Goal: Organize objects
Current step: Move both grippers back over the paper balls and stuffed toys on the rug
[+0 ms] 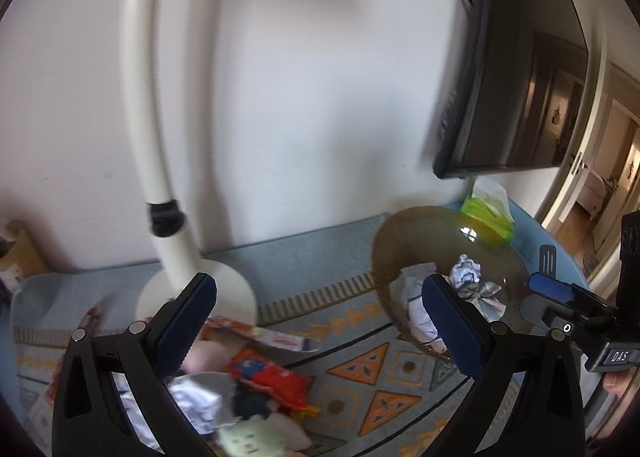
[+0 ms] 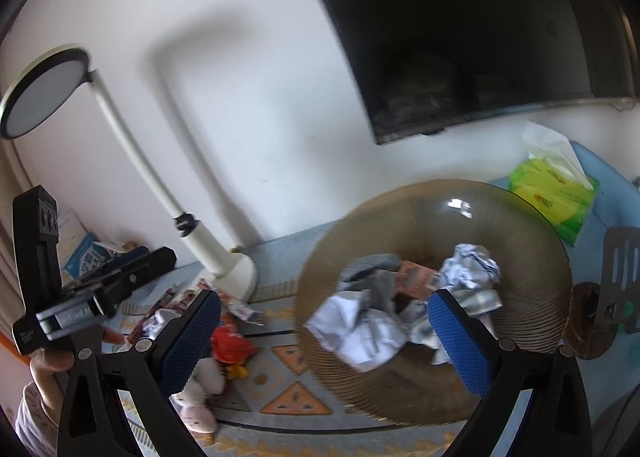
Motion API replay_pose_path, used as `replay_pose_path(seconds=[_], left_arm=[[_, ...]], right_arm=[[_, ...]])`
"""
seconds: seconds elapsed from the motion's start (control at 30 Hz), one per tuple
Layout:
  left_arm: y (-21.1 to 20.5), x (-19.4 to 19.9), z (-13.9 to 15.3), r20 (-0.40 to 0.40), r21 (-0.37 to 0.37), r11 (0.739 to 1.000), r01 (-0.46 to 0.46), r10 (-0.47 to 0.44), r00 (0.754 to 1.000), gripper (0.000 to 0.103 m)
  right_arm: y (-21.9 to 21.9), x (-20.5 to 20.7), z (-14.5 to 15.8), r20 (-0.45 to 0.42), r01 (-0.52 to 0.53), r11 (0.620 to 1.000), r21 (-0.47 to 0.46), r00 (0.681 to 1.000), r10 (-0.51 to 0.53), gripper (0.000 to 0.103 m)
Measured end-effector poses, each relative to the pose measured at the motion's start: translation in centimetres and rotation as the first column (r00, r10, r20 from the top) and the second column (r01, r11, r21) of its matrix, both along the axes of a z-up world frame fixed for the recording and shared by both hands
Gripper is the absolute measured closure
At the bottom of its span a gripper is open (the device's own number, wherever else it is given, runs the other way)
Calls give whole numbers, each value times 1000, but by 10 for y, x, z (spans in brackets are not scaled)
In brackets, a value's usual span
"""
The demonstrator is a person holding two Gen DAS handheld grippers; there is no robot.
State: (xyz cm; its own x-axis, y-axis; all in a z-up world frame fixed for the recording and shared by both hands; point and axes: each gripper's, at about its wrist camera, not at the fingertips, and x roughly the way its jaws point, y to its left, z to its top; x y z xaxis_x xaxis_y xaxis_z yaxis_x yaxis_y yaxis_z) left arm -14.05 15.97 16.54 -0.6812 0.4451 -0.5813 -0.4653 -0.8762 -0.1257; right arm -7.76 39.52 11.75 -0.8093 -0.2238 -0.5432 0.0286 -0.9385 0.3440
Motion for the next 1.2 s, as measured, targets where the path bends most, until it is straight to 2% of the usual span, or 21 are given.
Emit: replay_pose_path(seconds=[0.23,0.33,0.43,0.53,0.67,0.83,0.93,1.0,1.13,1.2], left_arm=[[-67,17,41,-75,-8,997,-82,81,994,0],[-94,24,50,-97,-10,994,-112,110,989,0],[-121,31,46,-110,-38,988,-151,146,983,0],[-143,35,22,-87,-58,982,-180,175,981,0],[-161,46,-26,-19,-56,983,-174,173,985,0],[-163,66,-87,84,-35,996,-81,84,993,0],[-154,72,-113,129,-27,1000,-16,19,991,0],[-148,74,-124,132,-48,999,13,-7,991,0],[-122,78,-143,116,-176,981,75,-55,992,0],[-116,81,-147,105,-166,980,111,-95,990,0]], right_arm=[[-50,10,18,-31,-63,998,20,997,64,0],[-72,12,14,-18,-99,995,33,995,100,0],[-99,12,1,10,-145,988,55,989,145,0],[-128,11,-23,57,-206,975,87,978,202,0],[-157,11,-61,119,-281,949,146,957,265,0],[-176,9,-108,194,-351,920,175,928,317,0],[-180,4,-123,212,-362,917,166,922,325,0],[-181,0,-131,226,-365,917,159,918,326,0],[-183,-7,-144,247,-375,916,146,910,333,0],[-183,-7,-142,238,-377,917,133,910,340,0]])
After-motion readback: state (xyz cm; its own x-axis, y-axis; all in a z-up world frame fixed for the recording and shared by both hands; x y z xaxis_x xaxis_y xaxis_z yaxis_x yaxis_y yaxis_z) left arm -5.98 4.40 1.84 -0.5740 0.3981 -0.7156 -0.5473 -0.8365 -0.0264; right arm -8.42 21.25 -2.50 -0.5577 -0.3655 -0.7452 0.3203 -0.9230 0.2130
